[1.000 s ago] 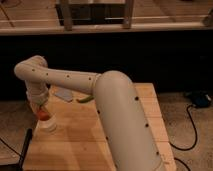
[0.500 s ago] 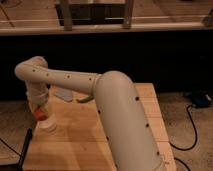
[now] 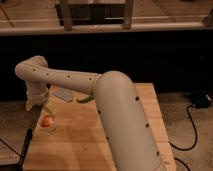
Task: Place apple in paper cup
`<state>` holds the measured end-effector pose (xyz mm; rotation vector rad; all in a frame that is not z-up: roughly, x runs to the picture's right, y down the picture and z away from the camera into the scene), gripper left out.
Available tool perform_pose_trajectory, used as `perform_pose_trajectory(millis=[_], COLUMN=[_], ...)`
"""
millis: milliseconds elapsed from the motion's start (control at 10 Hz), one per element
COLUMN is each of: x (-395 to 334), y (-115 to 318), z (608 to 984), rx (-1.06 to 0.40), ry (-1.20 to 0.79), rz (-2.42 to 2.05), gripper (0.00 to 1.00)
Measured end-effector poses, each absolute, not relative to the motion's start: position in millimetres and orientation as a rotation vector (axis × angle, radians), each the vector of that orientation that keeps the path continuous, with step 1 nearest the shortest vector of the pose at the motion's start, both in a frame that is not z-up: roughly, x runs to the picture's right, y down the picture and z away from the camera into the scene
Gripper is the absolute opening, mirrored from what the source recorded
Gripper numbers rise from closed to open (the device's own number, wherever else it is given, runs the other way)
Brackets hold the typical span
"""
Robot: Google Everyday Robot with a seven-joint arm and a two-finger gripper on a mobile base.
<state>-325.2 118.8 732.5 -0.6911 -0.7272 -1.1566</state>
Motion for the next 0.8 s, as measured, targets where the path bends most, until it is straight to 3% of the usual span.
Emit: perform_pose_trajectory(millis=[800], x=[-321.3], y=[114.0], z=[735.1], rx=[-0.7], ry=[-0.732], rz=[-1.162], gripper=[0.8])
